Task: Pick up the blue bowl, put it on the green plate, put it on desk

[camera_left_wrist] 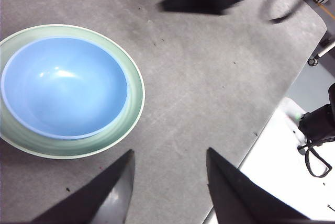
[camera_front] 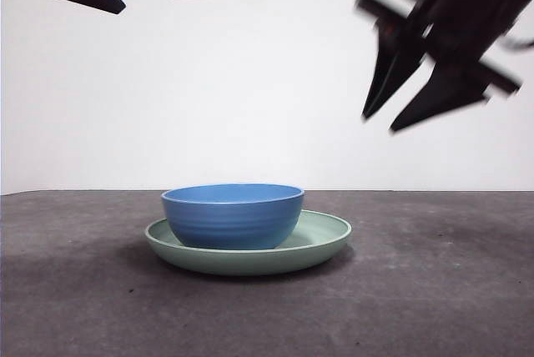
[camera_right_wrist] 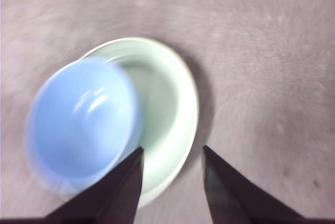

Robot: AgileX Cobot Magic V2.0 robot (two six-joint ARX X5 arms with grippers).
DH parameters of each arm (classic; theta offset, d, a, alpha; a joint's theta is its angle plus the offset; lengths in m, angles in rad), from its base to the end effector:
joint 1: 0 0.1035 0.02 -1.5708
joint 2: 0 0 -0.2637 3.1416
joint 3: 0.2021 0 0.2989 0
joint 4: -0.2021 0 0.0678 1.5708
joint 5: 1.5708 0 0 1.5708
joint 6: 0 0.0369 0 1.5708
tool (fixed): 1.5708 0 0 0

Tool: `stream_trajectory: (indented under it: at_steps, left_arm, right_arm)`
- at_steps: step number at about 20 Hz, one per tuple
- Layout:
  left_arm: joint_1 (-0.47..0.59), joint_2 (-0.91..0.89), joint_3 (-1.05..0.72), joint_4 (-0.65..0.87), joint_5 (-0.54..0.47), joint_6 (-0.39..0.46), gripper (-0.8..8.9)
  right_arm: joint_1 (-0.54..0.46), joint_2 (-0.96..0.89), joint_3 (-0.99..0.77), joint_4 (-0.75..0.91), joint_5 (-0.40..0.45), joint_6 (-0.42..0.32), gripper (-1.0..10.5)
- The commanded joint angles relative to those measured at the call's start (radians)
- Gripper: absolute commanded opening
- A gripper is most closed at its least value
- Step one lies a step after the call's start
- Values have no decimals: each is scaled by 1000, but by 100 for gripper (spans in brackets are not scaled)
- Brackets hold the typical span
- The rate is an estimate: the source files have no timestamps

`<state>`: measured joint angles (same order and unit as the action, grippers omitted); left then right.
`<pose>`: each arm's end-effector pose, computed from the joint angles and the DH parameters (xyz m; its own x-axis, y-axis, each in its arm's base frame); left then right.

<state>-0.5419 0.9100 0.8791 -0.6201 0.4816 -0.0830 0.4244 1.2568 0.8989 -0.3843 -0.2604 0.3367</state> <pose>0.1905 -0.1346 0.3017 0.3651 -0.7605 -0.5371 0.7271 0.5932 -0.3457 0.2787 0.1363 0.2380 0.5430 0.5279 -0.6531 -0.3353 0.8493 0.4077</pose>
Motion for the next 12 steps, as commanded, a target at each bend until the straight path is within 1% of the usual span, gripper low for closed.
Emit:
stream_trajectory:
  at_steps: [1,3,7,8,10,12]
  left_arm:
    - [-8,7,5,8,7,19,218]
    - [-8,7,5,8,7,19,218]
    - [-8,7,5,7,7,19,218]
    - [-8,7,5,7,7,19,218]
    - [-8,7,5,7,7,19,218]
    - [-8,7,5,8,7,19,218]
  right_arm:
    - [7,-95,15,-98,-33,-107,177]
    - [7,-192,15,-197,-75,-152,177]
    - [8,-340,15,-381,-202,-220,177]
    - [11,-361,15,-412,-216,-230,177]
    - [19,-400,15,-454,-214,-251,177]
    - [19,-418,15,-457,-213,-252,177]
